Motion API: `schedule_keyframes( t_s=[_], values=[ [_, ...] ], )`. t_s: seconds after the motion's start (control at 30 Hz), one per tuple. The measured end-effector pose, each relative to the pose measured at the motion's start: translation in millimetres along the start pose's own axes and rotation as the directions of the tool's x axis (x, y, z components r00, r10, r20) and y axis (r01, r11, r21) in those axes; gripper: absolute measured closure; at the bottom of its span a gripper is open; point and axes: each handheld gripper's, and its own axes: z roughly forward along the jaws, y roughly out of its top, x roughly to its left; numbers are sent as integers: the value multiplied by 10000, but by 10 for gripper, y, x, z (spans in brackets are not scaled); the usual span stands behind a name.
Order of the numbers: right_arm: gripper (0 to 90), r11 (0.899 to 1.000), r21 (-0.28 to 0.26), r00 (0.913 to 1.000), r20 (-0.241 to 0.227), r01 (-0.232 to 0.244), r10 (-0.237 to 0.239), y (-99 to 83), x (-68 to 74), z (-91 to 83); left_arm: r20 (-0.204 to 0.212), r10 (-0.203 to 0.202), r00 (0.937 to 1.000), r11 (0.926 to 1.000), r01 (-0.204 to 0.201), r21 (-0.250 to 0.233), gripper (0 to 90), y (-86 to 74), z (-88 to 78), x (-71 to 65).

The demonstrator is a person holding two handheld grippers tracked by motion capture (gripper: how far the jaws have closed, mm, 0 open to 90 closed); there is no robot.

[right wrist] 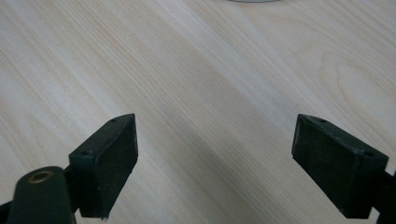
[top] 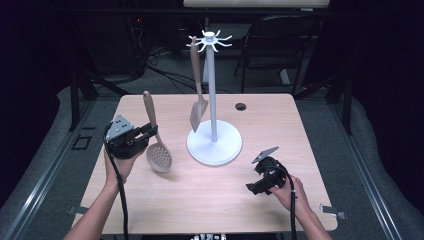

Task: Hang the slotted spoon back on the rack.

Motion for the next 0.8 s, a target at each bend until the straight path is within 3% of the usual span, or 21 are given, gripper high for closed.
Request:
schedule_keyframes(
  t_s=[0.13, 0.5, 0.8],
  values=[
    [139, 10000, -40, 10000, 83, 21, -21, 0, -1, -13, 129, 46, 9999, 9999, -45, -123, 760, 52, 37, -57],
    [139, 9998, -39, 9997, 158, -195, 196, -19, -37, -5, 448, 428, 9981, 9990, -433, 109, 760, 196, 141, -220],
    [139, 9999, -80, 9992, 378, -109, 112, -15, -24, -37, 715, 629, 9955, 9980, -623, -115, 760, 335, 176, -293]
  ],
)
